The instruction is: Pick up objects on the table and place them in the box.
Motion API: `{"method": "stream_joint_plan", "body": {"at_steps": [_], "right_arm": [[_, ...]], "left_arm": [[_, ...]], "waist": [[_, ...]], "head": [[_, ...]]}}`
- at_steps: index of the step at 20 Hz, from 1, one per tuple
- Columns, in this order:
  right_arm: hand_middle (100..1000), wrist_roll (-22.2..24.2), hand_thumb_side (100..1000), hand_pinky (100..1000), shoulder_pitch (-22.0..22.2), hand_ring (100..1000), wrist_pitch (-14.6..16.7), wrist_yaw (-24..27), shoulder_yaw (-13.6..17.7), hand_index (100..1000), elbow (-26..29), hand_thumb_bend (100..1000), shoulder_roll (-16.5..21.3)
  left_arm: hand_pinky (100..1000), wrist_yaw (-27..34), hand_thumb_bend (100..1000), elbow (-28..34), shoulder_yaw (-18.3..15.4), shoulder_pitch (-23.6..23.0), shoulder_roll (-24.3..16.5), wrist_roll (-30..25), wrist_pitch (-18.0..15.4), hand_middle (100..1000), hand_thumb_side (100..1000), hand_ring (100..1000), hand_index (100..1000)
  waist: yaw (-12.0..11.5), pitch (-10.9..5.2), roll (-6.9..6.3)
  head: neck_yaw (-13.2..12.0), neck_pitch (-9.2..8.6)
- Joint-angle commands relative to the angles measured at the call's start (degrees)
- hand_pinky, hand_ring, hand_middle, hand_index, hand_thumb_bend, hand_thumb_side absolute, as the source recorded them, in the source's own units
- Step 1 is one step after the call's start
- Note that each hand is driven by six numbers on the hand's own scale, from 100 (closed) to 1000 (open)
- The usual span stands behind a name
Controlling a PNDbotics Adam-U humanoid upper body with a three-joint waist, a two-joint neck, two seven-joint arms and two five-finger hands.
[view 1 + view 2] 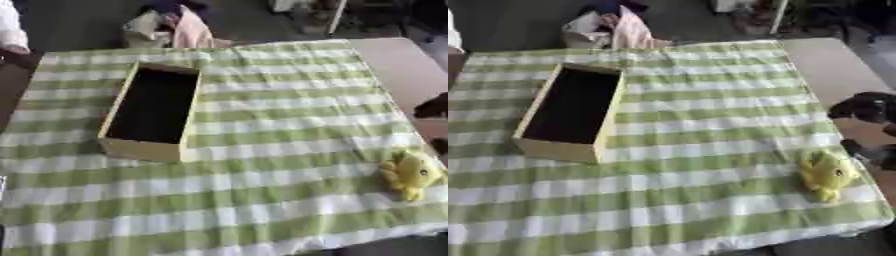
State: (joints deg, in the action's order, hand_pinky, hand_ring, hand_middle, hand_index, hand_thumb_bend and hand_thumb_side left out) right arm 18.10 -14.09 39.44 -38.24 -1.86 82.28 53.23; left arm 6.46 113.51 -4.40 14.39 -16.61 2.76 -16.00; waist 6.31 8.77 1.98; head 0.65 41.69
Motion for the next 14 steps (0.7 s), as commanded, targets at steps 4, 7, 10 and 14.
{"method": "stream_joint_plan", "body": {"at_steps": [4,7,10,14], "right_arm": [[911,0.50,850,999,0.17,948,1.47,-0.16,-0.15,961,-0.42,178,1.93],[916,1.25,825,1000,0.55,947,1.86,0.22,-0.33,970,-0.79,198,2.06],[919,1.79,820,1000,1.00,947,1.85,0.09,-0.45,981,-1.03,212,2.22],[920,1.99,827,1000,1.40,943,2.09,0.45,-0.93,992,-1.27,216,2.37]], "left_arm": [[479,-0.36,100,1.08,-0.47,0.60,-1.55,0.16,0.02,798,731,901,704],[479,-0.39,100,1.08,-0.50,0.57,-1.58,0.18,0.02,799,731,901,704],[479,-0.44,100,1.08,-0.49,0.53,-1.69,0.20,0.04,799,731,902,704],[479,-0.47,100,1.08,-0.43,0.43,-1.79,0.15,0.11,799,730,902,704]], "waist": [[0.11,-0.57,0.41],[0.08,-0.60,0.46],[0.24,-0.70,0.57],[0.52,-0.84,0.70]], "head": [[-0.30,0.80],[-0.38,1.10],[-0.52,1.42],[-0.78,1.69]]}}
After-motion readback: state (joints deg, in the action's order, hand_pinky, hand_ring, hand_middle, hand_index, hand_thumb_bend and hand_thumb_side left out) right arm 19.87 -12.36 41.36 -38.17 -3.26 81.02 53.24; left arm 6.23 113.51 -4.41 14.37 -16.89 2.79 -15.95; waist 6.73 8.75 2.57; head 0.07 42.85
